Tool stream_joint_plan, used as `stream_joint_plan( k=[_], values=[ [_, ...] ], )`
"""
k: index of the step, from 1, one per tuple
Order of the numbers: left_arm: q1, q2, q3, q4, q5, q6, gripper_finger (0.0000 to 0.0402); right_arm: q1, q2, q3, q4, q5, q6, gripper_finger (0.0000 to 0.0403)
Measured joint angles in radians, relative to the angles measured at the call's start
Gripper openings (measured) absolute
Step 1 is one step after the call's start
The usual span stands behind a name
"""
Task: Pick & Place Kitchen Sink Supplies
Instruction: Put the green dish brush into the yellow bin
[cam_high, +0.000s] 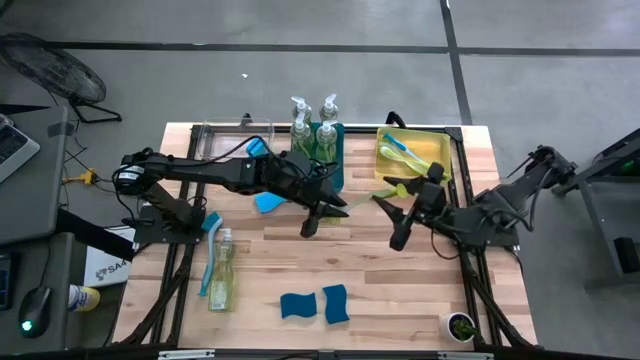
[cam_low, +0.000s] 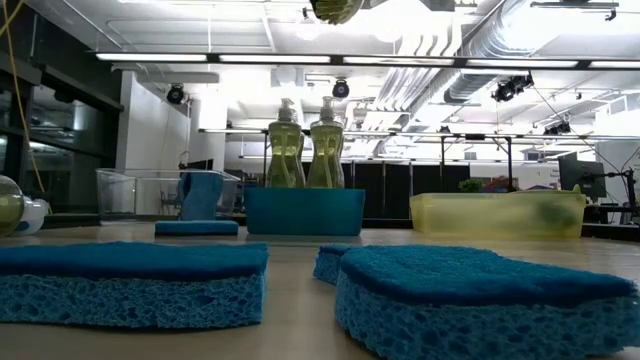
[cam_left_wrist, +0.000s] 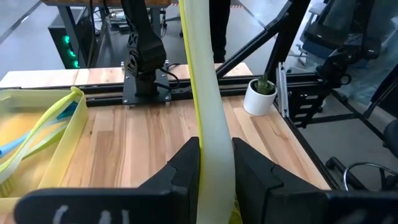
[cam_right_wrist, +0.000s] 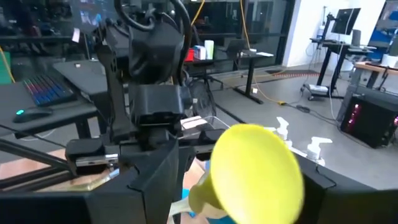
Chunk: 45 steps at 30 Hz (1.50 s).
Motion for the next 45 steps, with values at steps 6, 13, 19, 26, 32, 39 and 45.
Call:
stream_joint_plan(
  k=[6,13,19,26,32,39,45],
  values=[
    [0.000,0.000,0.000,0.000,0.000,0.000,0.0064,0.000,-0.004,0.000,-0.004,-0.033,-0.008,0.0179],
    [0.000,0.000,0.000,0.004,0.000,0.005,0.0064,0.000,-0.004,0.000,0.001,-0.035,-0.006,0.0075],
    [0.000,0.000,0.000,0.001,-0.001,-0.002,0.0064,0.000,-0.005,0.000,0.000,-0.055,-0.021,0.0060],
    [0.001,0.000,0.000,0.000,-0.030,-0.027,0.0149,0.001,-0.005,0.000,-0.007,-0.044,-0.033,0.0060],
    [0.000,0.000,0.000,0.001,-0.043,-0.024,0.0233,0.000,-0.005,0.000,-0.004,-0.024,-0.030,0.0060],
    [0.001,-0.014,-0.002,-0.026,-0.076,-0.005,0.0263,0.000,-0.006,0.000,-0.017,0.005,-0.028,0.0060],
    [0.001,-0.073,0.000,-0.102,-0.202,0.062,0.0265,-0.035,-0.030,0.001,-0.139,-0.002,0.079,0.0060]
  ],
)
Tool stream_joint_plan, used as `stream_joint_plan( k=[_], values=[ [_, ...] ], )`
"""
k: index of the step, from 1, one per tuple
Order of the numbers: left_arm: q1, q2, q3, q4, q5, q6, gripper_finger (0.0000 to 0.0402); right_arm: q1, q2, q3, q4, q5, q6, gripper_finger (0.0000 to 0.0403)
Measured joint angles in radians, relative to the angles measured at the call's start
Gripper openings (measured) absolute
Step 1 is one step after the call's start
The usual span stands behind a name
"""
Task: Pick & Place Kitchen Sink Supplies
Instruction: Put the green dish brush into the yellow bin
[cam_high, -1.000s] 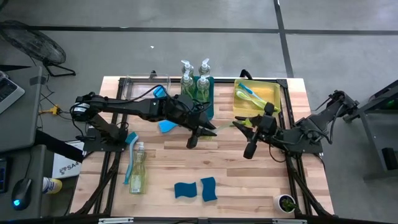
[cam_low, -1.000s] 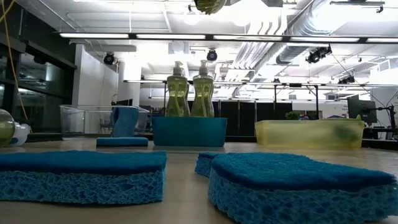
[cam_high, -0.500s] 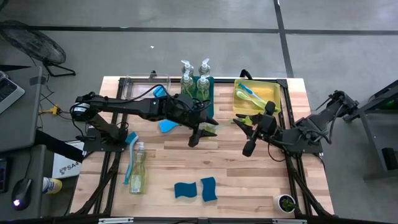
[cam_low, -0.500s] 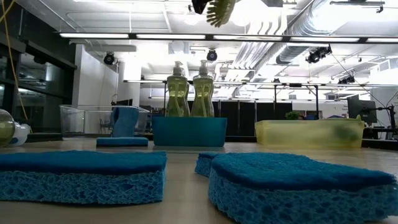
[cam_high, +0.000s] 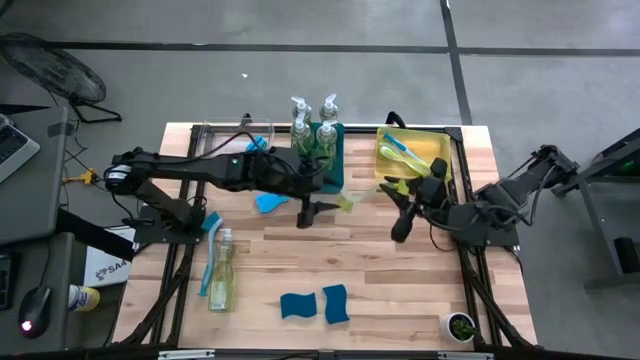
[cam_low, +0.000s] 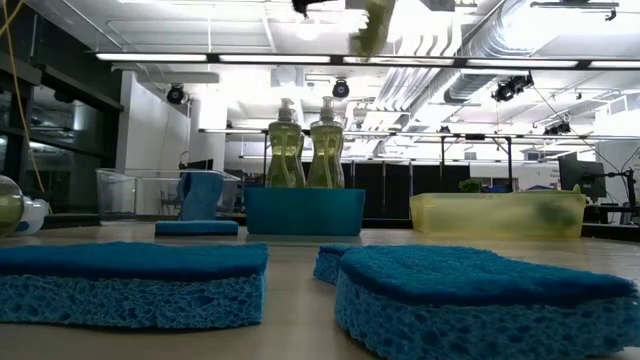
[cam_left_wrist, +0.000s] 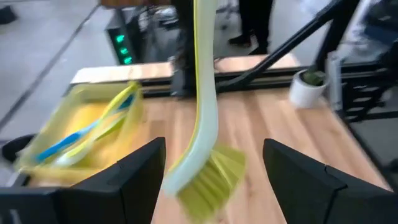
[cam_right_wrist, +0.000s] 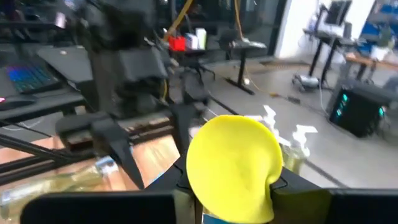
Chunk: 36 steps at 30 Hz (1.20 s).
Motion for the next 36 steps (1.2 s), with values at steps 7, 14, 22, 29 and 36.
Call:
stream_joint_plan(
  k=[7,14,22,29,36],
  values=[
    [0.000,-0.070,0.000,-0.167,-0.162,0.003,0.0265,-0.095,-0.045,0.000,-0.245,0.030,0.255,0.0060],
    [0.018,-0.092,0.000,-0.247,-0.215,0.011,0.0265,-0.227,-0.090,0.000,-0.653,0.047,0.673,0.0060],
    [0.159,-0.094,-0.002,-0.248,-0.066,0.060,0.0265,-0.456,-0.110,0.000,-0.896,-0.127,0.864,0.0060],
    [0.323,-0.079,-0.002,-0.241,0.145,0.136,0.0266,-0.699,-0.110,0.001,-0.879,-0.258,0.860,0.0060],
    [0.462,-0.032,-0.002,-0.233,0.347,0.212,0.0266,-0.961,-0.101,0.001,-0.770,-0.437,0.831,0.0060]
  ],
)
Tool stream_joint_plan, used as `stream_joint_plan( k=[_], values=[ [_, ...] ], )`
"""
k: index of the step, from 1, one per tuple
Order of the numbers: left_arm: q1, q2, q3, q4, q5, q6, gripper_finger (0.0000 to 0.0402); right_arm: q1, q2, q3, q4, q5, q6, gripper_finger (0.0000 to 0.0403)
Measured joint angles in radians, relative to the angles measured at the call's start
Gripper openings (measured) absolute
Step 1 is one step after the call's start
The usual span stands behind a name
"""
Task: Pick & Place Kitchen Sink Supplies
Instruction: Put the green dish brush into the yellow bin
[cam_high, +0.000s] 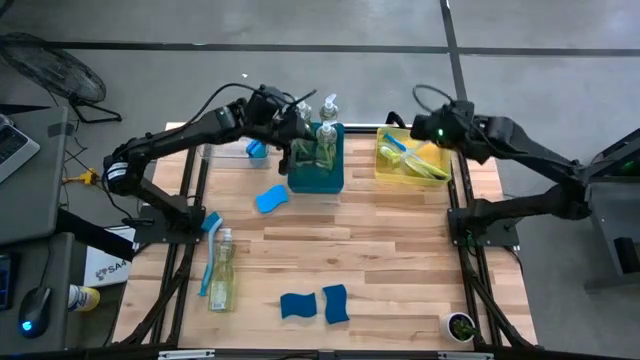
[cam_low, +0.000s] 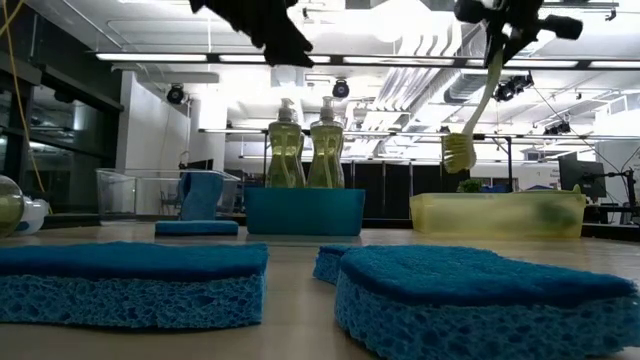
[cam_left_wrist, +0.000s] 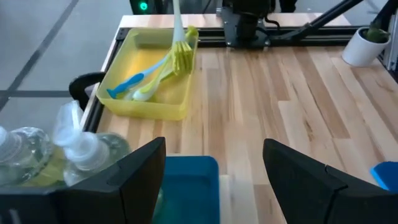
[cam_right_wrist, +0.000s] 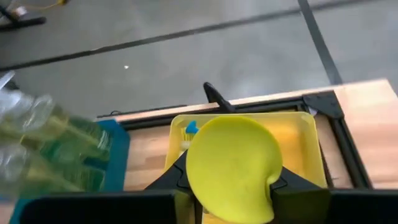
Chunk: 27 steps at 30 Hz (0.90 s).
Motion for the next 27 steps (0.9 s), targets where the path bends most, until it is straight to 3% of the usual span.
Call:
stream_joint_plan(
  k=[13,27],
  values=[
    [0.203,0.086,0.000,0.042,0.203,0.059,0.0266,-0.357,0.176,0.000,0.093,-0.360,0.023,0.0060],
    [0.251,0.098,0.000,0.052,0.238,0.060,0.0266,-0.509,0.332,0.000,0.070,-0.486,0.137,0.0060]
  ],
)
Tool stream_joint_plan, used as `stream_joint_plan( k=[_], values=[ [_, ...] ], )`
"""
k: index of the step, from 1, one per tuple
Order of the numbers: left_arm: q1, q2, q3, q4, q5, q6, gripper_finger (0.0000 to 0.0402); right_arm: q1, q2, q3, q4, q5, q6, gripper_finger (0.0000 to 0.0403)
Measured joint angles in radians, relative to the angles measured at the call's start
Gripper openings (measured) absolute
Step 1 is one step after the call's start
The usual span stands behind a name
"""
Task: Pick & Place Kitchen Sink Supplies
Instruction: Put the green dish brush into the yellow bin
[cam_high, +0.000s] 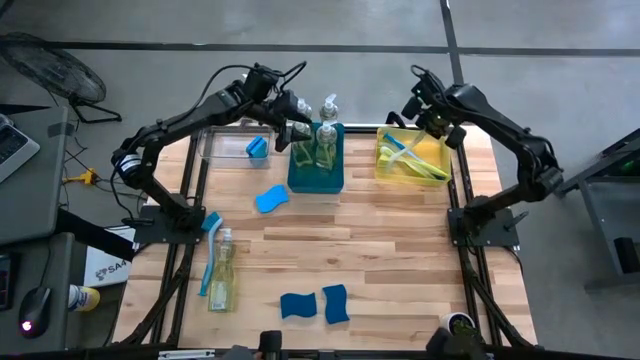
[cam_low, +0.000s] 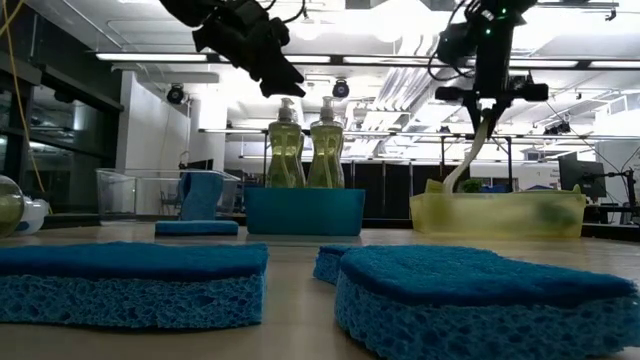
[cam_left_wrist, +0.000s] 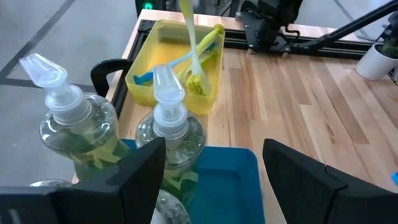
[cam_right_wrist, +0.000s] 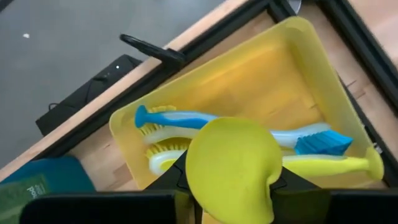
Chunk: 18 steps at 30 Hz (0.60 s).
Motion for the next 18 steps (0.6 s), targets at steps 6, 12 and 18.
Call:
stream_joint_plan(
  k=[6,12,18],
  values=[
    [0.000,0.000,0.000,0.000,-0.001,0.003,0.0266,-0.034,0.040,0.000,-0.059,-0.032,0.019,0.0078],
    [0.000,0.000,0.000,0.000,-0.001,0.010,0.0266,-0.034,0.071,0.000,-0.128,0.019,0.048,0.0080],
    [0.000,0.000,0.000,0.000,-0.001,0.019,0.0266,-0.033,0.072,0.000,-0.115,0.039,0.022,0.0086]
  ],
)
